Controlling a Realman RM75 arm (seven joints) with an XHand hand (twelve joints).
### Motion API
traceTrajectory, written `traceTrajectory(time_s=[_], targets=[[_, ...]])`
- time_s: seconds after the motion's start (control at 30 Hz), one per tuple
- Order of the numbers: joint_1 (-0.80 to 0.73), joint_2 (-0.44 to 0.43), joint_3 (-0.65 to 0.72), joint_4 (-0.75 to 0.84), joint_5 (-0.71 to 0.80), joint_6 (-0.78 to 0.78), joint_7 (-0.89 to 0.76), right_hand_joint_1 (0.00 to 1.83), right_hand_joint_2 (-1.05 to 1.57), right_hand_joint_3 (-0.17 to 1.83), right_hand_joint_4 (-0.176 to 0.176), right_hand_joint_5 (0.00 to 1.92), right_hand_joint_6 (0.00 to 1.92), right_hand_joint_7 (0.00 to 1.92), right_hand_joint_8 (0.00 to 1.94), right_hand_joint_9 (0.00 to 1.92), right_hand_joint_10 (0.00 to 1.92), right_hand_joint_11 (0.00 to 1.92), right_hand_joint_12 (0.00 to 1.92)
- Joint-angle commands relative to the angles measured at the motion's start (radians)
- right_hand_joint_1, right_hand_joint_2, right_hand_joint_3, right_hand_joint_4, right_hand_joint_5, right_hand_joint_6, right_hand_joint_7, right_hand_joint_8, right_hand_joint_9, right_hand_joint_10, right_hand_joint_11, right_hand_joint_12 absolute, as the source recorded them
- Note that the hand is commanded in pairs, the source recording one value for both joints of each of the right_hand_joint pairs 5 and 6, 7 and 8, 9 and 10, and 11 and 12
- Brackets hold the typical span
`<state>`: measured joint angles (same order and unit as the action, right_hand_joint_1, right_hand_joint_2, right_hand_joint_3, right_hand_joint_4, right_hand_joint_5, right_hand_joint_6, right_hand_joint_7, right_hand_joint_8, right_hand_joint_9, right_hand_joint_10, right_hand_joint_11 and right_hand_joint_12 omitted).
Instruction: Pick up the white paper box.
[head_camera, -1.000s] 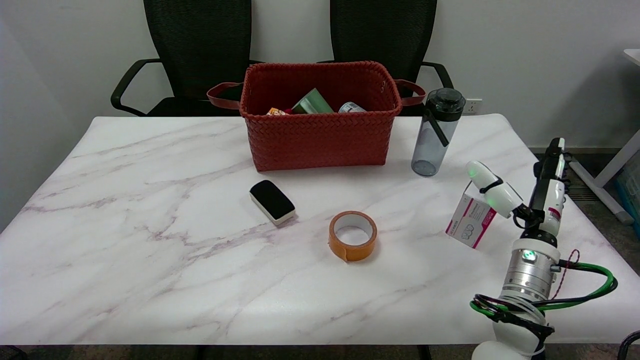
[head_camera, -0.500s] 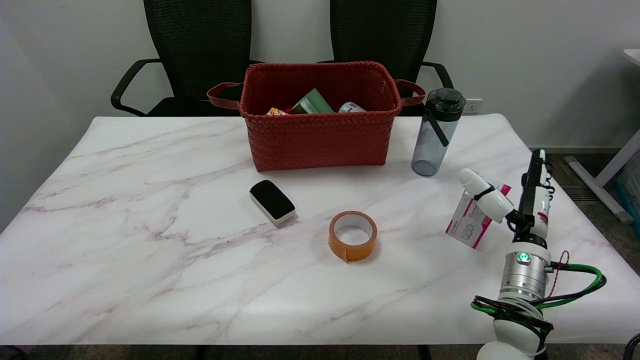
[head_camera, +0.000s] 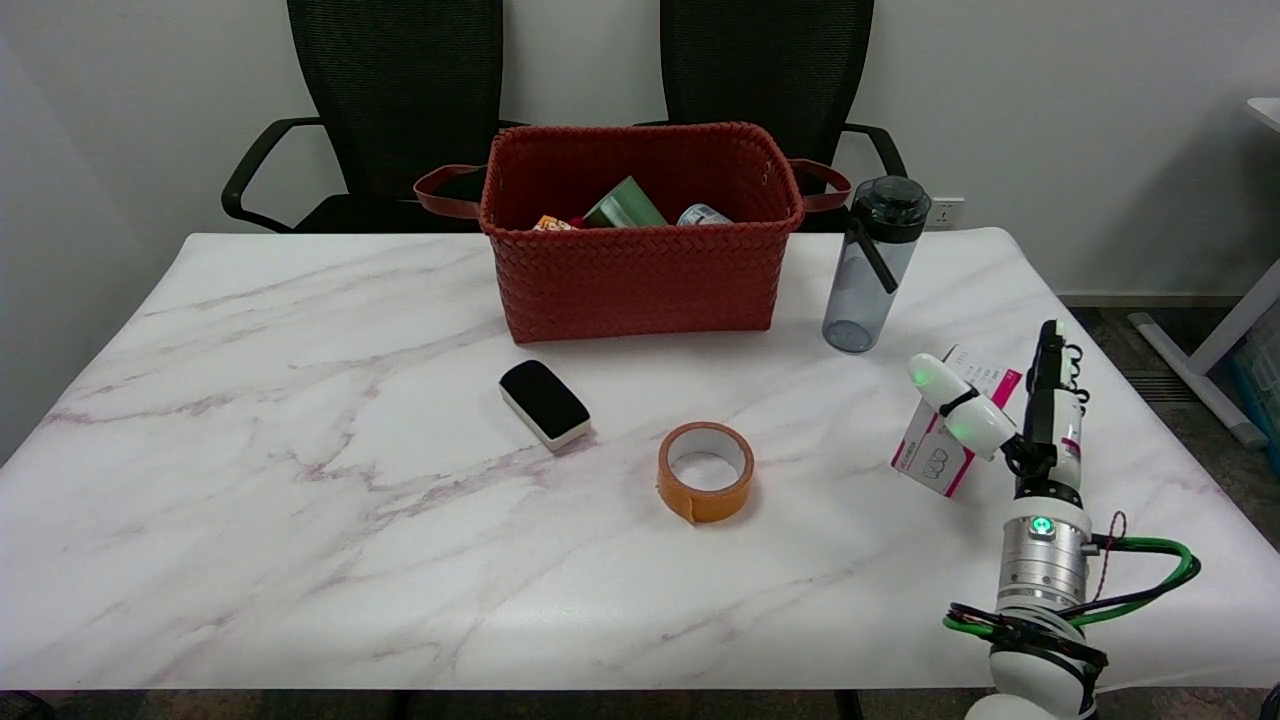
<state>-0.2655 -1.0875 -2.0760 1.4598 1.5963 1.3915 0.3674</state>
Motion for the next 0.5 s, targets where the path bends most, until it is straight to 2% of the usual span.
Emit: traceTrajectory(time_s=[0.03,0.33,0.4,0.43,0.5], targets=[[-0.035,-0.004,-0.003,0.003,0.013,-0.028,0.020,0.78,0.58,-0.17,0.000,0.00,0.00,0.00,0.00,0.00,0.00,0.03,0.03],[-0.033,-0.004,-0.009,-0.001,0.013,-0.053,0.020,0.77,0.59,-0.17,0.000,0.00,0.00,0.00,0.00,0.00,0.00,0.03,0.03],[-0.052,-0.007,-0.097,0.106,0.063,-0.003,0.050,0.77,0.60,-0.17,0.000,0.00,0.00,0.00,0.00,0.00,0.00,0.03,0.03],[-0.030,-0.004,-0.010,-0.006,0.013,-0.073,0.032,0.77,0.61,-0.17,0.000,0.00,0.00,0.00,0.00,0.00,0.00,0.03,0.03],[-0.029,-0.003,-0.009,-0.012,0.013,-0.081,0.048,0.76,0.62,-0.17,0.000,0.00,0.00,0.00,0.00,0.00,0.00,0.03,0.03]])
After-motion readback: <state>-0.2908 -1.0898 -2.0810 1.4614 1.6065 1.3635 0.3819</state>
